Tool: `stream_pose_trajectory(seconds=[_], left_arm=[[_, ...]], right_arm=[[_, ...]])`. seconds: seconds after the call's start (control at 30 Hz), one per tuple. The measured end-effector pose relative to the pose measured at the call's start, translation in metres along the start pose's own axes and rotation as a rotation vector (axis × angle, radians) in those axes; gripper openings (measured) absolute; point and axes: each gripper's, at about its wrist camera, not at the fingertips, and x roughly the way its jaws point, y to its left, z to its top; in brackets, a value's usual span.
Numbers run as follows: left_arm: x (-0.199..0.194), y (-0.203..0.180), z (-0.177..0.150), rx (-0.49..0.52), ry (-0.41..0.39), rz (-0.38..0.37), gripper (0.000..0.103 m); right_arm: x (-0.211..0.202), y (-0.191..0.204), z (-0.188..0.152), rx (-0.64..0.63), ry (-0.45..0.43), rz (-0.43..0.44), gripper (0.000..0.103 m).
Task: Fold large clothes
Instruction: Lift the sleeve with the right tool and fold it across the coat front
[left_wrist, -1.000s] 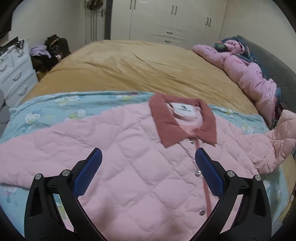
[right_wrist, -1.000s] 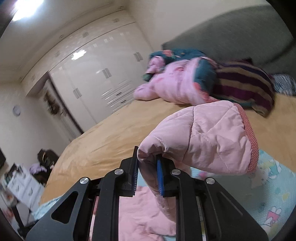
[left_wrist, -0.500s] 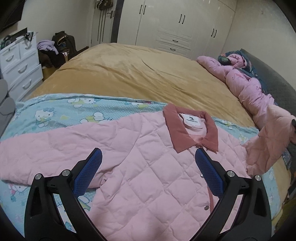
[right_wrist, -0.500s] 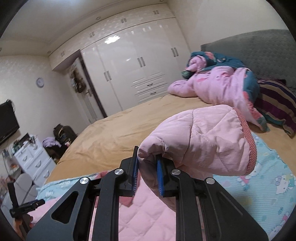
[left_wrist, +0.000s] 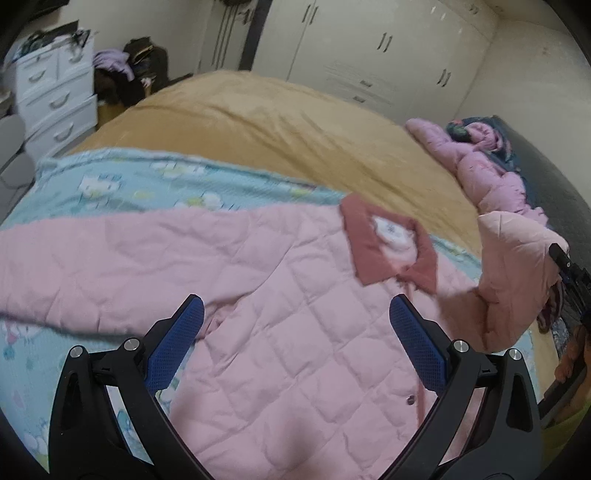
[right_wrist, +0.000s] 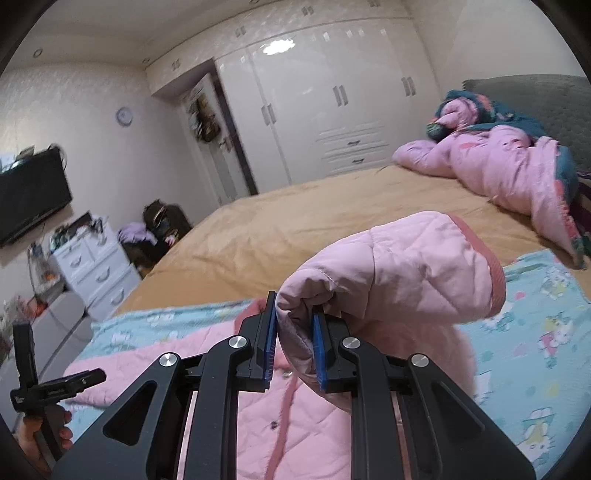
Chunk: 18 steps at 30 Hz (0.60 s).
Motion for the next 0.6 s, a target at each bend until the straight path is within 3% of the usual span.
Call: stream_pose_trajectory(seconds=[0.17,0.37,0.53,0.6], left_arm=[[0.012,0.006,-0.004,0.013,0.024,0.027,0.094],[0.033,0.003,-0.010,0.003,0.063,-0.028,0.094],[0.053,-0.013,-0.021,-0.003,0.118,-0.144,0.094],[0.061,-0.019,-0.026,-0.003,0.148,-0.154,0.094]], right_arm=[[0.030,0.028,-0.030,-0.052,0.062,0.021,0.016],[0.061,0.046,-0.076,-0.061,0.161,0.045,0.016],[0.073,0.052,-0.115,-0.049,0.230,0.075,0.018],[0.074,0.048,-0.125,-0.030,0.254,0.090,0.022]])
